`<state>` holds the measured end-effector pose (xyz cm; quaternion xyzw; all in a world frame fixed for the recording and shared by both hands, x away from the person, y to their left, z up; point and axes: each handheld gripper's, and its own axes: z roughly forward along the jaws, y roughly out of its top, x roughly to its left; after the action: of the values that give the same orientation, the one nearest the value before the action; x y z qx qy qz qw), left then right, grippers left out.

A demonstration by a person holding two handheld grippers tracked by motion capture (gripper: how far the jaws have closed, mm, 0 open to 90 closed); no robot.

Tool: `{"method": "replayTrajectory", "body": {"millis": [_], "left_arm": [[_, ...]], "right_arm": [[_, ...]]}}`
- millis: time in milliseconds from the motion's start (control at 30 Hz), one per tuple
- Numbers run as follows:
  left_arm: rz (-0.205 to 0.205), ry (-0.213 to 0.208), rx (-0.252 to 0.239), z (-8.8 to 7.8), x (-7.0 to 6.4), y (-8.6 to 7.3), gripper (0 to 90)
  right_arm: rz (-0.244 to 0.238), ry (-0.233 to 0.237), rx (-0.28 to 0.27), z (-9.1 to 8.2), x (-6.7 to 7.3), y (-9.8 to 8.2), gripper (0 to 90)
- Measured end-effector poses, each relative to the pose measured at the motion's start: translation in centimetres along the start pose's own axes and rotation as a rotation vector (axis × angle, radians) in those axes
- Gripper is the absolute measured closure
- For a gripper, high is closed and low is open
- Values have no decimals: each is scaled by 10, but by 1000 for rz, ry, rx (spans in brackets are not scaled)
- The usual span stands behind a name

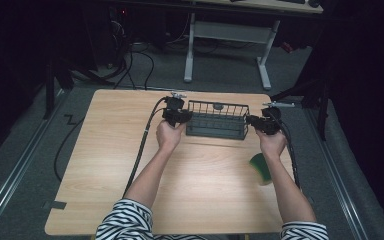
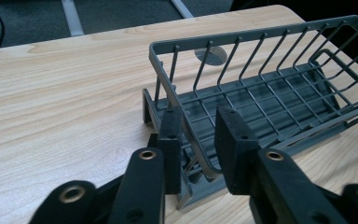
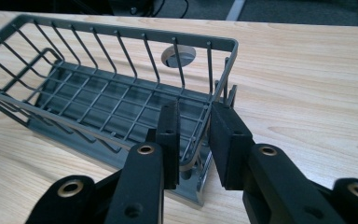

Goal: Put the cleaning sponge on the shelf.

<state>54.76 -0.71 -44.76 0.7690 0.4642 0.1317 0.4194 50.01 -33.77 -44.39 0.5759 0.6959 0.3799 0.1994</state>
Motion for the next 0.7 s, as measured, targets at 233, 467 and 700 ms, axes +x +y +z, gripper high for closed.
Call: {"method": "replayTrajectory", "body": {"millis": [233,467,700], "left_arm": [[-4,-1,17,-4,1,1,786],[8,1,25,-10,1,-1,799],[16,-4,22,-21,2,-10,801]], "right_arm": [[-17,-27,18,0,3,1,791],[-35,-30,26,-2,8,-1,792],[-71,-25,40,-9,17,-6,786]]}}
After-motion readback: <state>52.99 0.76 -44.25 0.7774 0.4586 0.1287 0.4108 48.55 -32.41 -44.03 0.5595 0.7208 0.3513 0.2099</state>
